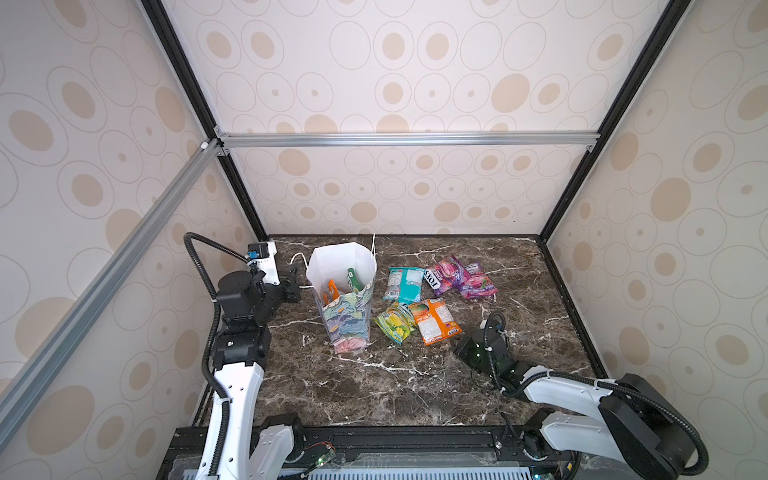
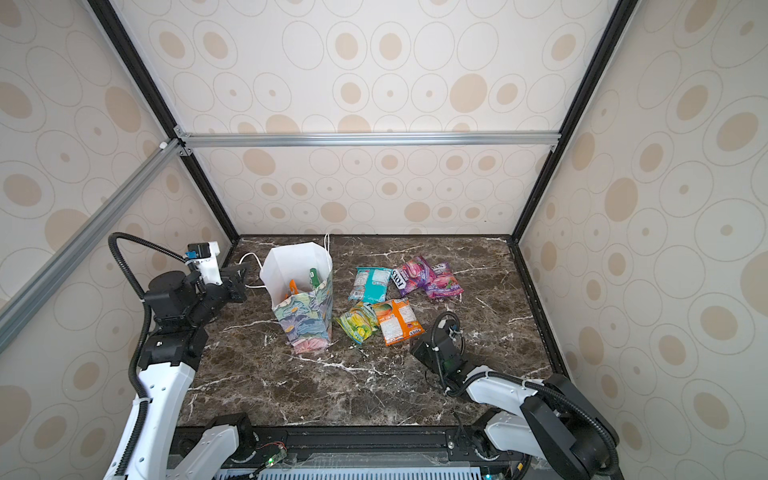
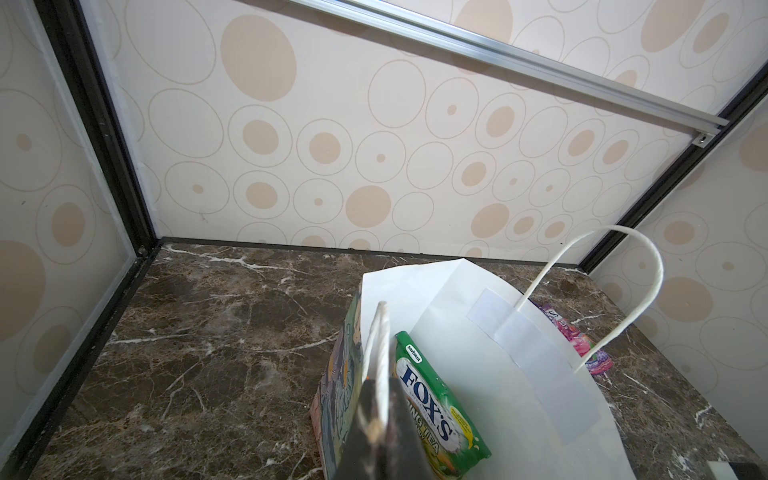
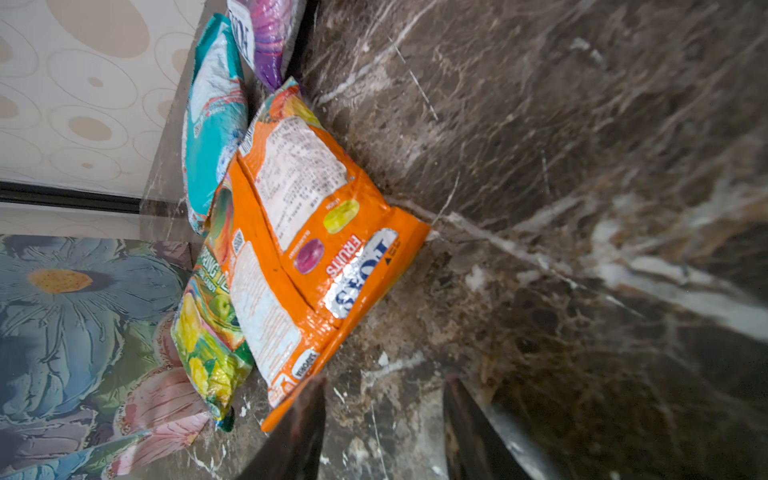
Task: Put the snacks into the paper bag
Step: 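Lower the right gripper onto the orange Fox's Fruits packet's edge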
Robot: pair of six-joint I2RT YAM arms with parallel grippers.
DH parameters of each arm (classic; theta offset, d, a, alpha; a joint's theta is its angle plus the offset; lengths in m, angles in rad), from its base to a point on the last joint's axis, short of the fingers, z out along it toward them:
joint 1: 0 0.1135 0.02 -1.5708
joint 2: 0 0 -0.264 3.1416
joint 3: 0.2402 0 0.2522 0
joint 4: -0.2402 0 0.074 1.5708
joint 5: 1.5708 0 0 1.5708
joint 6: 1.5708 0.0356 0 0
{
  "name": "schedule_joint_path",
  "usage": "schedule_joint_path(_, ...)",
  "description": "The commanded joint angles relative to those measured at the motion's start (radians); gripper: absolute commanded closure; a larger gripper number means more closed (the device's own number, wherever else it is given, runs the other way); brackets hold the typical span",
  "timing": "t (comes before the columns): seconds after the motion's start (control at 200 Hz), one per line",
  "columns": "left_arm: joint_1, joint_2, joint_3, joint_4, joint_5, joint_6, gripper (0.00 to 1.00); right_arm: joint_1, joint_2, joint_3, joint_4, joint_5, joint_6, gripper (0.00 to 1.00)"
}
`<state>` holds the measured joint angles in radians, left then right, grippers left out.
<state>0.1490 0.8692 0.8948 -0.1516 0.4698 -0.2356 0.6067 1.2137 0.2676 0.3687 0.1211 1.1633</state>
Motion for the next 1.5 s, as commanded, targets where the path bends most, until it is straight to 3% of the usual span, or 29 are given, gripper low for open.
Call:
schedule_joint_path(0.0,0.002,-0.010,0.026,0.000,0.006,0.019,1.00,-0.010,0.035,-0.021,0.093,0.022,0.028,0.52)
schedule_joint_path(0.49,0.001,-0.018,0.021,0.007,0.006,0.015,1.00,-0.026,0.279,-0.015,0.347,-0.025,0.088,0.54)
schedule_joint_path(0.63,0.002,-0.017,0.021,0.006,0.007,0.017,1.00,-0.027,0.311,-0.003,0.368,-0.021,0.099,0.70)
schedule_joint_path(0.86,0.002,-0.018,0.020,0.007,0.006,0.015,1.00,-0.027,0.297,0.001,0.315,0.001,0.103,0.72)
schedule_joint_path(1.0,0.003,-0.016,0.020,0.006,0.006,0.012,1.00,-0.029,0.267,0.000,0.288,0.015,0.086,0.90)
schedule_joint_path(1.145,0.002,-0.018,0.018,0.010,0.006,0.009,1.00,-0.030,0.245,0.008,0.258,0.019,0.071,0.93)
schedule_joint_path(1.22,0.002,-0.016,0.016,0.011,0.007,0.009,1.00,-0.029,0.237,0.008,0.253,0.020,0.063,1.00)
schedule_joint_path(1.491,0.002,-0.015,0.016,0.012,0.007,0.011,1.00,-0.030,0.166,0.016,0.172,0.025,0.018,1.00)
